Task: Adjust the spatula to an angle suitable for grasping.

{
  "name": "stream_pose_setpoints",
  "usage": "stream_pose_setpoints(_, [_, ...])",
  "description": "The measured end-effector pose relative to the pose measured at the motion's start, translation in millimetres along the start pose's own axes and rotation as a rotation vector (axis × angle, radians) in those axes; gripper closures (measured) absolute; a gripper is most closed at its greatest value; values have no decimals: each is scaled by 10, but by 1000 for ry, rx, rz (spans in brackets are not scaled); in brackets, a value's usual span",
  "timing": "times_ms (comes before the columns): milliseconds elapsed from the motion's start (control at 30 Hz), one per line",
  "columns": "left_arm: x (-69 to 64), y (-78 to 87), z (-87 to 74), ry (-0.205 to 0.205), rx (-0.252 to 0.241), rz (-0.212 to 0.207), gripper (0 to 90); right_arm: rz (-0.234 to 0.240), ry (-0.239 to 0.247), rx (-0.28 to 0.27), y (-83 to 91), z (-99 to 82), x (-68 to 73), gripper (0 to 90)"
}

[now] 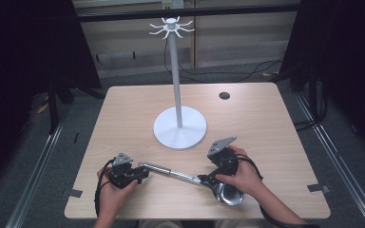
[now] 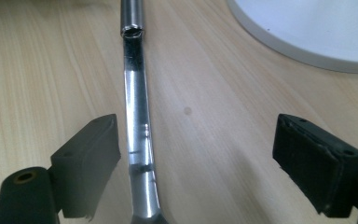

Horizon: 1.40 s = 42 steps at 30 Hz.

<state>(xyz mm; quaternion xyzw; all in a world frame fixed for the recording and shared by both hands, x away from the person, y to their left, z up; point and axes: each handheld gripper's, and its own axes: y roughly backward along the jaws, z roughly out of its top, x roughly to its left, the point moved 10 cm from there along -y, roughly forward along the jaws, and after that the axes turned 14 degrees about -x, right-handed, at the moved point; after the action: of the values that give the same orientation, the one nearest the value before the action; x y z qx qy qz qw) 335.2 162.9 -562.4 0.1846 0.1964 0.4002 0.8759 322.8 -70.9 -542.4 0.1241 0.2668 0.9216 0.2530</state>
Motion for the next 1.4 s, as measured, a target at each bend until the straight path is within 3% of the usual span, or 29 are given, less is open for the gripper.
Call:
stream_pose_setpoints(200, [85, 65, -32, -21, -22, 57, 452, 33, 21, 27, -109, -6, 64, 182])
stream_pose_setpoints(367, [138, 138, -68, -20, -25, 81, 314, 62, 33, 54, -204, -10, 129, 216])
stream_pose_setpoints(567, [202, 217, -106, -1, -39, 103, 258, 80, 42, 97, -281, -52, 160, 293])
stream_pose_setpoints(800, [247, 285, -127, 11, -43, 119, 223, 102, 97, 143, -361, -87, 233, 519])
stream_pose_setpoints(867, [251, 288, -124, 13, -49, 121, 221, 101, 105, 150, -372, -90, 237, 541])
stream_pose_setpoints(1000, [264, 304, -124, 13, -54, 130, 217, 109, 97, 155, -365, -89, 242, 741])
stream_pose_setpoints(1233, [259, 290, -112, 5, -61, 131, 204, 67, 119, 180, -367, -84, 247, 753])
stream_pose_setpoints(1400, [254, 284, -118, 6, -58, 128, 203, 53, 105, 175, -373, -78, 230, 755])
